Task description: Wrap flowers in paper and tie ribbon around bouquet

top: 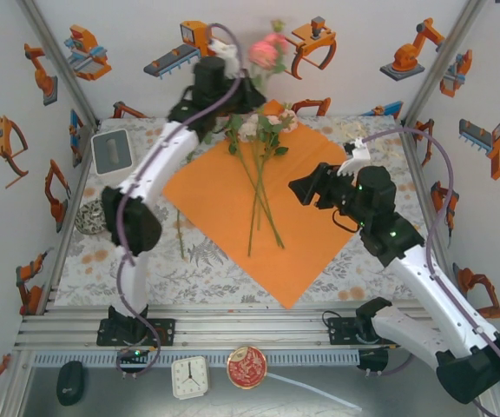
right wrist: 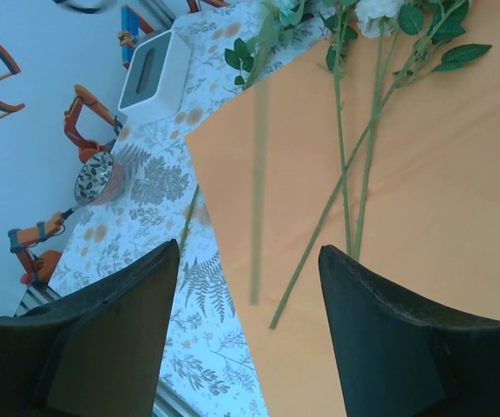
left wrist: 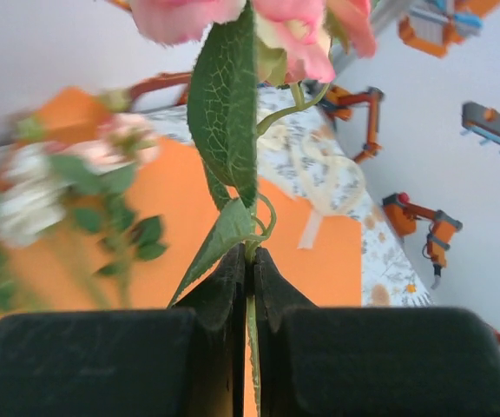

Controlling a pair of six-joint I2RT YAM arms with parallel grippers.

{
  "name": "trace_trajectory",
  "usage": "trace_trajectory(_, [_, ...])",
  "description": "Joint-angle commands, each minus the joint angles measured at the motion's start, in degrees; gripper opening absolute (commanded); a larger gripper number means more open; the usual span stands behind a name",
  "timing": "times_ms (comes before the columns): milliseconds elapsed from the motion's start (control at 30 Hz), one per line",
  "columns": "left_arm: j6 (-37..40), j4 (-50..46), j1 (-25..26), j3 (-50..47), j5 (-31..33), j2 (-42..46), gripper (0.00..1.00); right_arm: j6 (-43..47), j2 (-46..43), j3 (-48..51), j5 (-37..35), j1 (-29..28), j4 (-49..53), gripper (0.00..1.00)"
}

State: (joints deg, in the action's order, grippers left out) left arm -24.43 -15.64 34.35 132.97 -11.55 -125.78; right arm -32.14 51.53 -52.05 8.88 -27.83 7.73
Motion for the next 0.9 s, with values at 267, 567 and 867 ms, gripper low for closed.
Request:
trace_trajectory(267, [-6.25,-0.36,3.54,17.26,12.11,-23.49,0.0,-0.59,-5.07,2.81,-3.31,-0.11,2.45,0.6])
trace_trajectory(567, [-8.69,1.08,1.23,17.79,14.88,-30.14,0.08,0.8,-4.65,2.58,-3.71,-0.13,3.44,0.61])
trace_trajectory(867, [-4.73,0.75,-0.7,18.22,13.18,-27.01,0.36,0.9,-4.88,2.27,-4.31,-0.11,4.81,0.6])
